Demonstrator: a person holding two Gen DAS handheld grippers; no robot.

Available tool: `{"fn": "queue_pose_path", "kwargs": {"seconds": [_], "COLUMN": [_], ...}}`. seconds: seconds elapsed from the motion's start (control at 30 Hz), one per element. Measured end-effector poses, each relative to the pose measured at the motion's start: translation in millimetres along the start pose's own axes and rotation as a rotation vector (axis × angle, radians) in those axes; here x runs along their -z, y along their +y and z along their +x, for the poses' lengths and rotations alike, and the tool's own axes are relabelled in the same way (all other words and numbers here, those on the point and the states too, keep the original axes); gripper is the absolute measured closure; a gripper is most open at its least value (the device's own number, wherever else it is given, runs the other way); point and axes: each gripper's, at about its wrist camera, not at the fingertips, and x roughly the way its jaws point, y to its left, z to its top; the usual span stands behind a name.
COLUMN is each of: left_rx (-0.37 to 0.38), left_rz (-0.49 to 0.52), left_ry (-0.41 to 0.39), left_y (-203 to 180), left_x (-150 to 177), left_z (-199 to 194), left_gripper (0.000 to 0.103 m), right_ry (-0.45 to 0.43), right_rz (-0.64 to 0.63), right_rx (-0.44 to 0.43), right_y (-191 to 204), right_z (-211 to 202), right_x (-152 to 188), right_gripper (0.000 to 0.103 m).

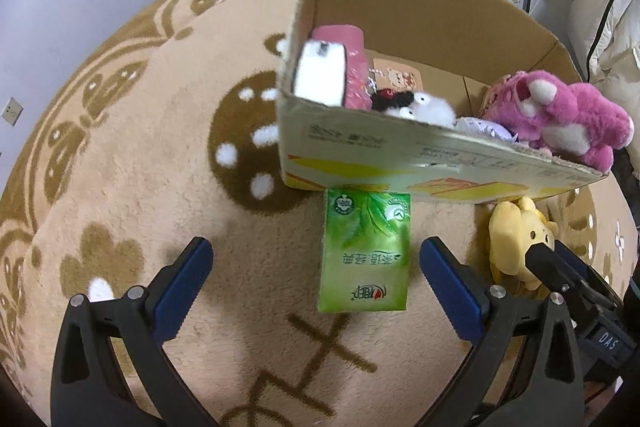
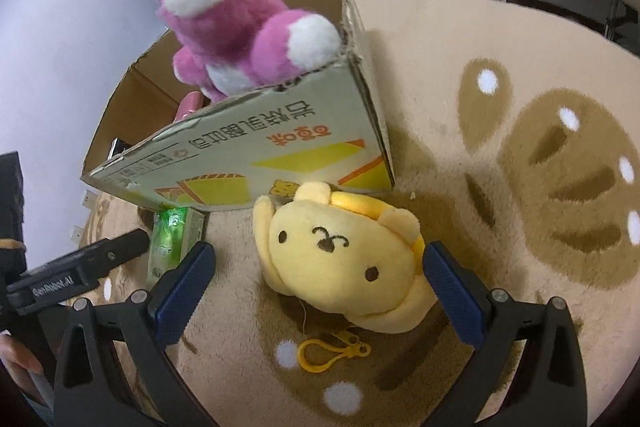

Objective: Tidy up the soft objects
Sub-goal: 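Lower the left tool onto the green tissue pack while the right tool grips the yellow plush dog, then lift the green pack with the left tool while the right tool lifts the yellow dog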

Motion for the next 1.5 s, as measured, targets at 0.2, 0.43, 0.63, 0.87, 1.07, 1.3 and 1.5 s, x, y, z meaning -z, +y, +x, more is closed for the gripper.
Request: {"fn": "queue_pose_path", "kwargs": {"seconds": [0.2, 0.43, 0.63, 0.87, 1.07, 1.3, 1.5], "left_rx": [0.003, 0.007, 0.025, -0.008, -0.040, -0.034, -0.053], "left_rz": [0.030, 0.045, 0.033, 0.060, 0.087, 0.123, 0.143], "left_ry": [0.031, 0.046, 0.076, 0.104, 0.100, 0.090, 0.080], "left_y": [-10.8, -18.4, -15.5, -19.5, -22.2, -19.8, -23.7], "left_x": [-0.5, -0.5, -0.6, 1.5, 3.3, 8.7, 21.6], "left_z": [13.2, 25.8, 37.4, 48.6, 51.7, 46.6, 37.9], "left_gripper": [0.001, 0.002, 0.012, 0.030, 0.052, 0.052, 0.052], "right_ry": [0.010, 0.005, 0.029, 0.033, 0.031, 0.023, 0.015], "right_rz": [-0.003, 0.003, -0.001, 0.017, -0.004, -0.004, 0.003], "right_rx": [0.010, -0.003, 0.027, 0.039, 0.058, 0.065, 0.060], "right_y": [-3.1, -6.1, -10.0, -15.6, -12.0, -4.1, -4.2], "right_z": [5.8, 10.2, 18.7, 20.9, 20.5, 23.0, 22.3], "right_x": [-0.2, 0.8, 0.5, -1.1, -1.0, 1.8, 1.5], "right_gripper": [0.000, 0.000, 0.000, 0.007, 0.010, 0.011, 0.011]}}
